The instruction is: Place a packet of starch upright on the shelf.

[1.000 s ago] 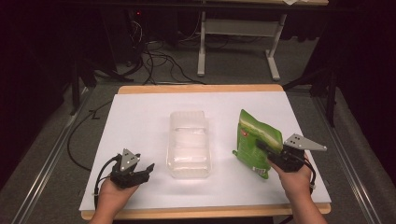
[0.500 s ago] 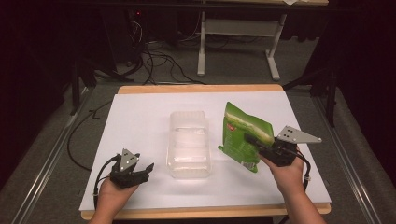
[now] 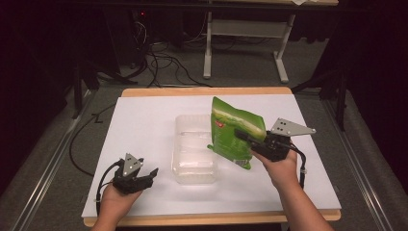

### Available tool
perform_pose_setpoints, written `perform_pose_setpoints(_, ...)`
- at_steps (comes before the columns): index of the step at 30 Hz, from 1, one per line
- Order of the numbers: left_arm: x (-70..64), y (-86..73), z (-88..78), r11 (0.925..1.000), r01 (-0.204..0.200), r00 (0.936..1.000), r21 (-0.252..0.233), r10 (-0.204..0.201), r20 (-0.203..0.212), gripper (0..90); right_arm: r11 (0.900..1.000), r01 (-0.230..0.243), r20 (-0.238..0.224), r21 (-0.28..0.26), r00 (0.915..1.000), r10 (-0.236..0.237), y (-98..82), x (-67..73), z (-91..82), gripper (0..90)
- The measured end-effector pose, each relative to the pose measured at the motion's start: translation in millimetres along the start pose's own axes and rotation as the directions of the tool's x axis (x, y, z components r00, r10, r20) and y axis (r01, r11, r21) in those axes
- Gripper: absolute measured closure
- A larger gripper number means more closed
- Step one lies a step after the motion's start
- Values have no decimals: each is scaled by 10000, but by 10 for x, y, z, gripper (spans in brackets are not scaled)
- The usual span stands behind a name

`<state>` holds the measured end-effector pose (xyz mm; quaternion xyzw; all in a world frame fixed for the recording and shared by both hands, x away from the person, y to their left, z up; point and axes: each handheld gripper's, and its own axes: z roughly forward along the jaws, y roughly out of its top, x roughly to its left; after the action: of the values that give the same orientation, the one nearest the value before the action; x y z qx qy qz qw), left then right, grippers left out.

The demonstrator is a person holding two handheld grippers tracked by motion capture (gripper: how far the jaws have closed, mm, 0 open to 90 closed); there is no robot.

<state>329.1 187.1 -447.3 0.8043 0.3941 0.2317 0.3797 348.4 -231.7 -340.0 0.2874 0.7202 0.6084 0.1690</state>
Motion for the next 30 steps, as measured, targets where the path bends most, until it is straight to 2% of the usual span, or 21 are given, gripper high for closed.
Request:
perform_pose_setpoints(6, 5, -1, -4, 10000, -11, 10000, 5, 11, 6, 354, 9999, 79, -613, -111, 9981, -86, 86, 98, 204, 856)
perform_pose_setpoints(13, 7, -2, -14, 10000, 10, 10000, -40, -10, -9, 354, 9997, 198, -1297, -147, 9913, -215, 117, 196, 453, 856)
perform_pose_setpoints(20, 7, -4, -9, 10000, 51, 10000, -44, -52, -35, 354, 9996, 269, -1844, -26, 9825, -269, 108, 222, 620, 856)
perform_pose_setpoints(25, 1, -3, -9, 10000, 20, 10000, 0, -20, -54, 354, 9993, 351, -2054, 149, 9782, -313, 87, 218, 711, 856)
perform_pose_setpoints(30, 10, -6, -9, 10000, 77, 10000, 0, -77, -62, 354, 9990, 327, -2417, 298, 9700, -246, 59, 204, 804, 856)
